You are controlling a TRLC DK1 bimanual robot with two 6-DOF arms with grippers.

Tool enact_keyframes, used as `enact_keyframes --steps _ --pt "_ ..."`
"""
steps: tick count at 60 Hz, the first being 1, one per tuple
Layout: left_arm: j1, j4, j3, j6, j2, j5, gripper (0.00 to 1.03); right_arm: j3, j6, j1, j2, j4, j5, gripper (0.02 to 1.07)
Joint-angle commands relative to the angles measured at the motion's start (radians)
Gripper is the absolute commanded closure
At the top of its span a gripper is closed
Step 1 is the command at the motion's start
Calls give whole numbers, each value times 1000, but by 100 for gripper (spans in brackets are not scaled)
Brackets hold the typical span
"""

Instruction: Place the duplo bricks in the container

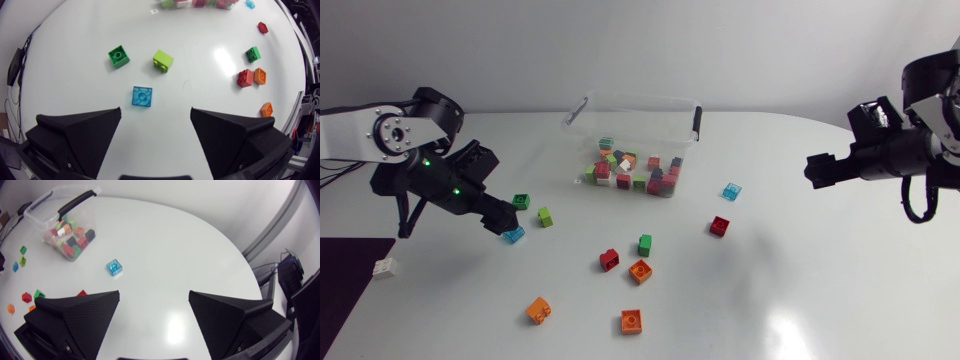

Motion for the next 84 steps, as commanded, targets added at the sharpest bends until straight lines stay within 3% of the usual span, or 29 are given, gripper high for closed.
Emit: enact_keyframes --steps 1,6,12,18,20,29,38,45,56,60,79,84 --pt "3 -25 48 39 83 -33 8 40 -133 0 73 -36 -15 7" --pt "-6 -33 66 49 127 -42 11 70 -168 14 135 -12 -18 7" --pt "-9 -37 91 47 175 -48 20 161 -182 12 235 -87 -71 7" --pt "-16 -39 109 46 218 -62 23 204 -199 17 287 -93 -96 7" --pt "-17 -39 118 46 236 -70 28 215 -205 20 301 -95 -110 7" --pt "-17 -39 149 50 305 -100 28 247 -269 57 356 -92 -114 7" --pt "-19 -40 178 50 347 -105 42 317 -329 66 442 -128 -183 7" --pt "-25 -40 193 50 376 -105 46 359 -372 90 510 -138 -194 7" --pt "-22 -45 207 61 426 -105 60 432 -416 135 620 -147 -199 7" --pt "-17 -71 220 66 445 -103 71 482 -426 146 675 -159 -200 14" --pt "-29 -126 230 105 442 -103 74 598 -453 149 838 -182 -202 25" --pt "-29 -134 235 116 416 -103 74 612 -459 147 870 -188 -202 38"
